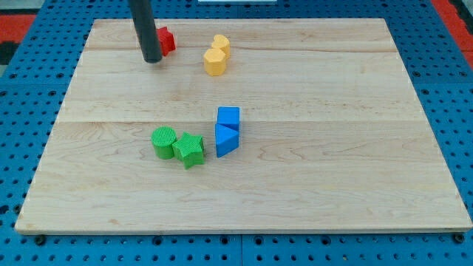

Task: Separate the green star from the green circle

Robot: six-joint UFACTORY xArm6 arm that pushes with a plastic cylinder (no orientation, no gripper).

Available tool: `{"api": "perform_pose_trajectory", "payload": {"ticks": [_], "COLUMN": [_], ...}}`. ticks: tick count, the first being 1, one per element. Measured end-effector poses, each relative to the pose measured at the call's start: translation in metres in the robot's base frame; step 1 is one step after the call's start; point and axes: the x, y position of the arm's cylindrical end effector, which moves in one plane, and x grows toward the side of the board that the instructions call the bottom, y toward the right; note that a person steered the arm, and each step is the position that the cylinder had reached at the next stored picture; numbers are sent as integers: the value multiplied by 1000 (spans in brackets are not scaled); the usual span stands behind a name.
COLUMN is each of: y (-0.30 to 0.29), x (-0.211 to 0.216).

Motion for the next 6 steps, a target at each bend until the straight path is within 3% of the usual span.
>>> {"api": "perform_pose_trajectory", "payload": {"ticks": [1, 4, 5, 6], "y": [25, 90, 86, 62], "x": [76, 185, 184, 126]}}
